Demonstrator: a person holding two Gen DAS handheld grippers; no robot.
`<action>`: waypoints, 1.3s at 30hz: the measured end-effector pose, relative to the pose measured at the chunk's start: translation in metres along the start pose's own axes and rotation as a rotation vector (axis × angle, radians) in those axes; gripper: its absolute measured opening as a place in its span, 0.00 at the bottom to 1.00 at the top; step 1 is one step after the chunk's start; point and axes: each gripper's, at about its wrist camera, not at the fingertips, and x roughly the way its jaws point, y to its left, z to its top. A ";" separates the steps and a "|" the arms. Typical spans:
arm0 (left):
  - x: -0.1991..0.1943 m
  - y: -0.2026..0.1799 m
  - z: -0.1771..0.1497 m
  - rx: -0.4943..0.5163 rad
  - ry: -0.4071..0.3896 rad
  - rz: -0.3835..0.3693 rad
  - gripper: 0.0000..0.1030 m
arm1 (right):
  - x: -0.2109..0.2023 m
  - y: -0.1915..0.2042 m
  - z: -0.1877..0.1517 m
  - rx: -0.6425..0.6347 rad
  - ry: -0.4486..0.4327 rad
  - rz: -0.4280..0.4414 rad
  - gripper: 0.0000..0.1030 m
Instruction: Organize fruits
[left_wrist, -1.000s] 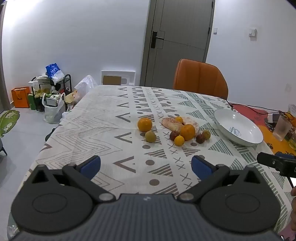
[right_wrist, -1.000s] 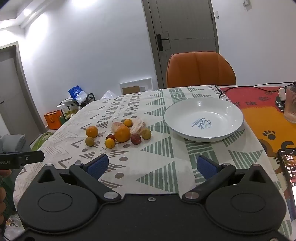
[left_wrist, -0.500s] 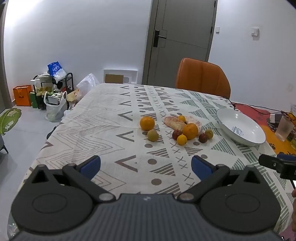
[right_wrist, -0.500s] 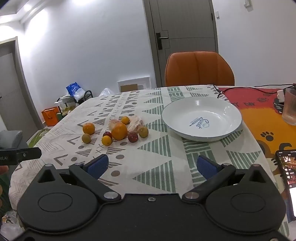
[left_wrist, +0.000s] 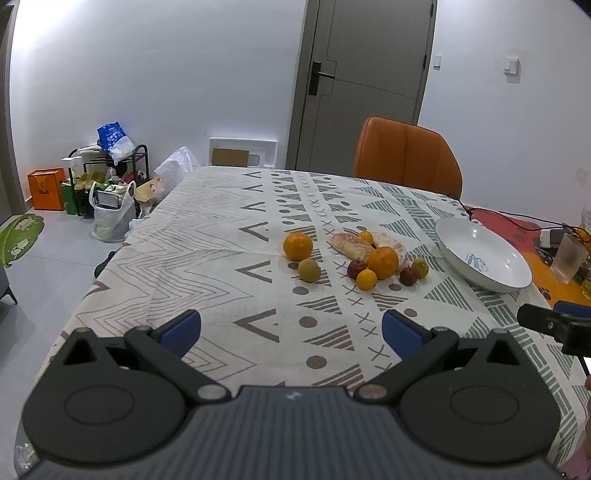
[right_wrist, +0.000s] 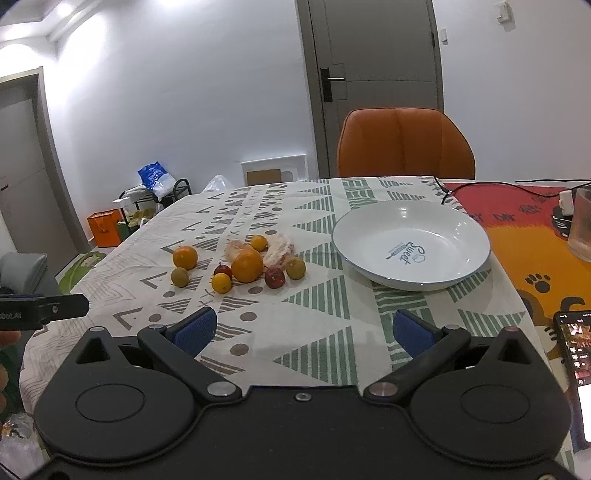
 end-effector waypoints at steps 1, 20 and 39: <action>-0.001 0.001 0.001 -0.001 -0.001 0.001 1.00 | 0.000 0.001 0.000 -0.002 0.000 0.002 1.00; -0.004 0.003 0.001 -0.007 -0.013 0.009 1.00 | 0.002 0.007 0.003 -0.015 0.000 0.013 1.00; -0.004 0.003 0.002 0.002 -0.015 0.017 1.00 | 0.005 0.009 0.007 -0.024 0.002 0.020 1.00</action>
